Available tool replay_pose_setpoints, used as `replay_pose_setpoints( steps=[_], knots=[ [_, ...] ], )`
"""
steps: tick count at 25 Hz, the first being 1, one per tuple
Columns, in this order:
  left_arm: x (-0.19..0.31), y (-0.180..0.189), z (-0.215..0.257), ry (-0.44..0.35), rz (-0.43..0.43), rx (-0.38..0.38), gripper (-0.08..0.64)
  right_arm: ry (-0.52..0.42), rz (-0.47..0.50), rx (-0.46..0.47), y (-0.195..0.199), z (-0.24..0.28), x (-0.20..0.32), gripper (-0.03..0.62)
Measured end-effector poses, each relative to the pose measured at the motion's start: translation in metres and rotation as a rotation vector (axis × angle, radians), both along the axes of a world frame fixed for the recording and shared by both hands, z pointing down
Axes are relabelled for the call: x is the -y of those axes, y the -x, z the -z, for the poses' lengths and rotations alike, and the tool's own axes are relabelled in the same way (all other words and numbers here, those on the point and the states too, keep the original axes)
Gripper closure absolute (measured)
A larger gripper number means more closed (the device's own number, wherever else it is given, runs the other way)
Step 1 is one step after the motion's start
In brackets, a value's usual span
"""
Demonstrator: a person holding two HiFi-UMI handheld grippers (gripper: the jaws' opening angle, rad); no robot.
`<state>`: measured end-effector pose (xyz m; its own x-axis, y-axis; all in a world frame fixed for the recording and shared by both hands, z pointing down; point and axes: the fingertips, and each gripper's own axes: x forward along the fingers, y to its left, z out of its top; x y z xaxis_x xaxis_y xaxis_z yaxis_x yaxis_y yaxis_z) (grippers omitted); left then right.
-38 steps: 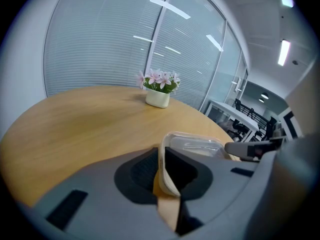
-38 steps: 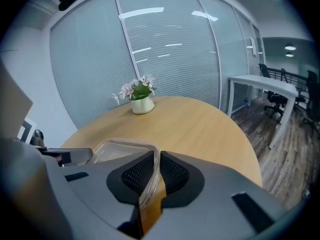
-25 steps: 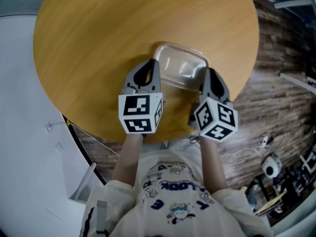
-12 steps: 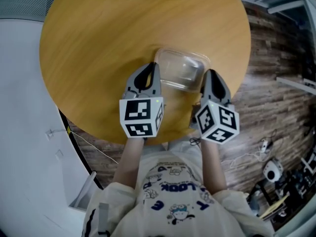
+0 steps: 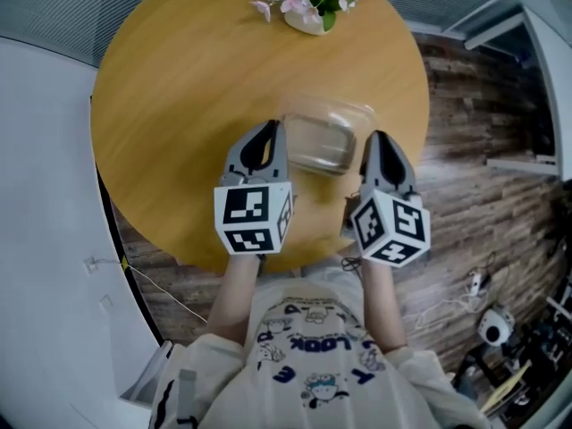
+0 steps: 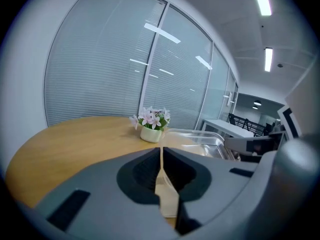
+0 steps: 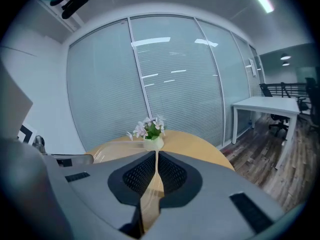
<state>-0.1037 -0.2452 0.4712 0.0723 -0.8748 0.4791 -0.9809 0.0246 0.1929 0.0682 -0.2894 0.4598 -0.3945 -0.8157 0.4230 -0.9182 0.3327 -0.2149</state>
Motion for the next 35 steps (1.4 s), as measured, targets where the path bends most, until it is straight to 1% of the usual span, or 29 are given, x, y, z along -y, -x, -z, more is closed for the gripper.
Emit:
replay_pose_setpoints(
  steps=[10, 27, 35],
  knots=[
    [-0.004, 0.003, 0.068, -0.118, 0.018, 0.026, 0.54, -0.131, 0.023, 0.025, 0.004, 0.07, -0.004, 0.574],
    [-0.025, 0.011, 0.161, -0.314, 0.039, 0.089, 0.54, -0.327, 0.047, 0.071, 0.012, 0.16, -0.023, 0.573],
    [-0.04, 0.009, 0.187, -0.361, 0.051, 0.104, 0.54, -0.377, 0.059, 0.094, 0.011, 0.184, -0.036, 0.572]
  ],
)
